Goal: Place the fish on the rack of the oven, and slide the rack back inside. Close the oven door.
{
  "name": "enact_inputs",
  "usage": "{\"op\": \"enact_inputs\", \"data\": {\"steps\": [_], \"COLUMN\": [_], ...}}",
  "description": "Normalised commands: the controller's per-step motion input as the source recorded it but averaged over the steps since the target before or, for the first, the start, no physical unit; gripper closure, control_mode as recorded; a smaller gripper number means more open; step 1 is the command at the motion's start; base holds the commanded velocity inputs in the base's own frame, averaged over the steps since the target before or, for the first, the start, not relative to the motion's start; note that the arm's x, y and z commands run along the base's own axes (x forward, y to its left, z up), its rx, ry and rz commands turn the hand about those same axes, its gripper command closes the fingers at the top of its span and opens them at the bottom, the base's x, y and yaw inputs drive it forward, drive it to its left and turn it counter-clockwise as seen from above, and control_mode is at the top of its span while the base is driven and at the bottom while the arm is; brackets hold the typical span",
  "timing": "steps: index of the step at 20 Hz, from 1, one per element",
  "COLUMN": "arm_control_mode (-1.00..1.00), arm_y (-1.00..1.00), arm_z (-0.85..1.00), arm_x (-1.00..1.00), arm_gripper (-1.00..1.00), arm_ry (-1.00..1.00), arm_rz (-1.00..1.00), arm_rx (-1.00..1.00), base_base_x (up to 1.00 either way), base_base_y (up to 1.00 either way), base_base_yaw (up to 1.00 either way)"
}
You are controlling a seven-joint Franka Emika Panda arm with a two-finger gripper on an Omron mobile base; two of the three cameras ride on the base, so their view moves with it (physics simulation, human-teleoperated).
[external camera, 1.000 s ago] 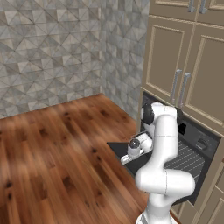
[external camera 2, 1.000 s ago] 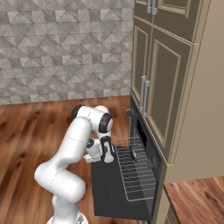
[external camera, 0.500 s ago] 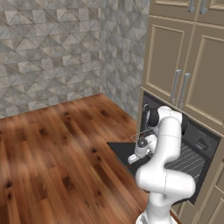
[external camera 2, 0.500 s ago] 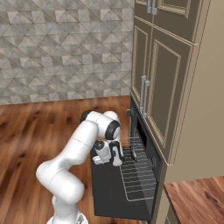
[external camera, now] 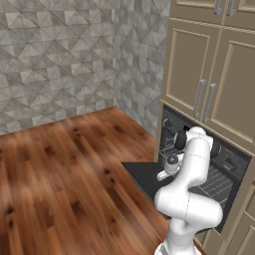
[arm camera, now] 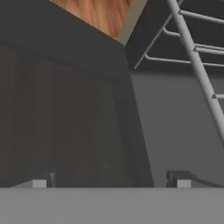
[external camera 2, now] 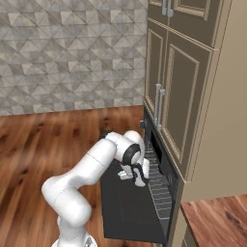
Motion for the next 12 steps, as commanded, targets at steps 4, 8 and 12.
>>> {"op": "enact_inputs", "data": {"steps": [4,8,12], "arm_control_mode": [-1.00,-1.00,-1.00], "arm_y": [-0.45,-0.25,-0.23], "arm_z": [-0.58,-0.26,-0.01], "arm_x": [0.72,0.71,0.36], "arm_gripper": [-1.00,-1.00,-1.00], "arm_ry": [0.00,0.00,0.02], "arm_rz": [0.00,0.00,0.00], "arm_rx": [-0.01,-0.04,-0.02], "base_base_x": [0.00,0.00,0.00], "base_base_y": [0.00,0.00,0.00], "base_base_yaw": [0.00,0.00,0.00]}}
